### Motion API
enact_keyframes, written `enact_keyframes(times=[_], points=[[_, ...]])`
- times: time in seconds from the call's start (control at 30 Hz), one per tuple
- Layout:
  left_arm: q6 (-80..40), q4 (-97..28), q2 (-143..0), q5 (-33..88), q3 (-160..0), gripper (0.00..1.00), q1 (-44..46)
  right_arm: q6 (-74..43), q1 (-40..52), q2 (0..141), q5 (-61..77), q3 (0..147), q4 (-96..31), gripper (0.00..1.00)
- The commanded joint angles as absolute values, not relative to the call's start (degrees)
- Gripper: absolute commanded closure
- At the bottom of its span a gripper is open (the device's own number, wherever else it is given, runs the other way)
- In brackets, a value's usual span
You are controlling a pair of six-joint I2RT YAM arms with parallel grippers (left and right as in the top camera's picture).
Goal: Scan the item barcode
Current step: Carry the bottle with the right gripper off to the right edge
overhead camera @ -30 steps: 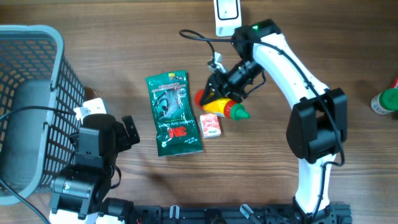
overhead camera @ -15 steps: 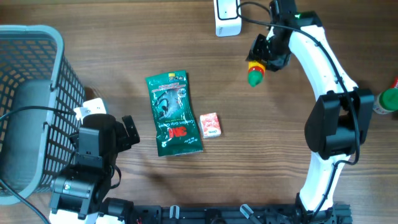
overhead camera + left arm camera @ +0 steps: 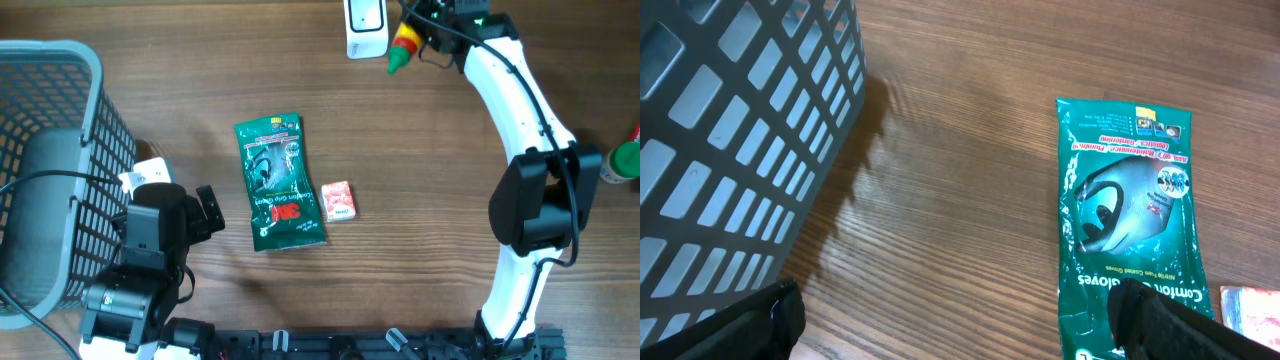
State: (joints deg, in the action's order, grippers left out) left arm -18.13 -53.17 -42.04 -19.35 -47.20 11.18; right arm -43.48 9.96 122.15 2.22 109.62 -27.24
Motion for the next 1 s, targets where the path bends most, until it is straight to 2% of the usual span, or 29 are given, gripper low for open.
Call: enact_keyframes(times=[0.0,0.2,0.37,0.63,0.7,0.83,0.97], points=[[-18.63,-53.08,-41.74,-18.87,-47.20,0.00,10.90,-45.23,11.40,124.99,-1.50,111.44,-19.64,0.63],[-18.63,-53.08,-41.74,-18.87,-47.20,0.00,10.90,-45.60,13.39,132.86,-1.69,116.49,-10.44,0.62],[-18.63,-53.08,-41.74,-18.87,-47.20,0.00,10.90,-43.62,15.81,140.81,-5.82,124.55,-8.51,0.62],[-18.63,-53.08,-41.74,-18.87,-47.20,0.00,10.90,-43.22,16.23,143.02,-9.41,124.95,-7.73,0.63],[-18.63,-53.08,-41.74,-18.87,-47.20,0.00,10.90,-42.19,14.87,141.71,-9.43,128.42,-12.69,0.64],[-18.63,-53.08,-41.74,-18.87,-47.20,0.00,10.90,-41.56,10.44,138.41,-14.22,139.55,-32.34,0.64],[-18.63,-53.08,-41.74,-18.87,-47.20,0.00,10.90,-47.46,0.36,132.84,-15.62,142.74,-49.12,0.64]])
